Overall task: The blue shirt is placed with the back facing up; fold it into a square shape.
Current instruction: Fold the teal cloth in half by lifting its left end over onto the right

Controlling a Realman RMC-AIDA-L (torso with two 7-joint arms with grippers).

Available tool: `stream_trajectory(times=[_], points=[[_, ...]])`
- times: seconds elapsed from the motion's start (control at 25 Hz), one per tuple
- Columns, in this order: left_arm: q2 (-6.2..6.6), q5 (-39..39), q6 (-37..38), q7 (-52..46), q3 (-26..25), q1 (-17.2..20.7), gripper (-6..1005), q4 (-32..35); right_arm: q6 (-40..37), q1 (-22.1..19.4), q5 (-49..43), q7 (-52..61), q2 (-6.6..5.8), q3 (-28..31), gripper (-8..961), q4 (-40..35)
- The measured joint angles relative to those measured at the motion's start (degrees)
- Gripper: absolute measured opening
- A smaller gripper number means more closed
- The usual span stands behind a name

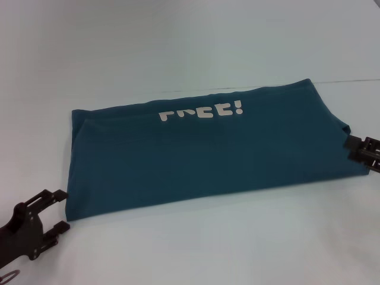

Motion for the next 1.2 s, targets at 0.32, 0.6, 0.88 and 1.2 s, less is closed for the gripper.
stream_trajectory(times=[0.32,0.6,0.88,1.2], points=[[0.22,-0.1,-1.7,0.2,0.8,-2.0,764,-1.8,0.0,0.0,0.0,0.0,0.0,0.0,654,0.0],[0.37,0.0,-4.4,0.1,2.5,-4.6,765,-2.7,-0.1,-0.2,0.0,0.0,0.0,0.0,654,0.0],[0.53,0.0,-6.8,0.0,3.7,-7.5,765,-2.8,0.0,-0.3,0.0,-0.1,0.0,0.0,655,0.0],[0.93,0.0,-9.3,0.4,5.9,-9.9,766,-4.1,0.0,-0.4,0.0,-0.1,0.0,0.1,655,0.0]])
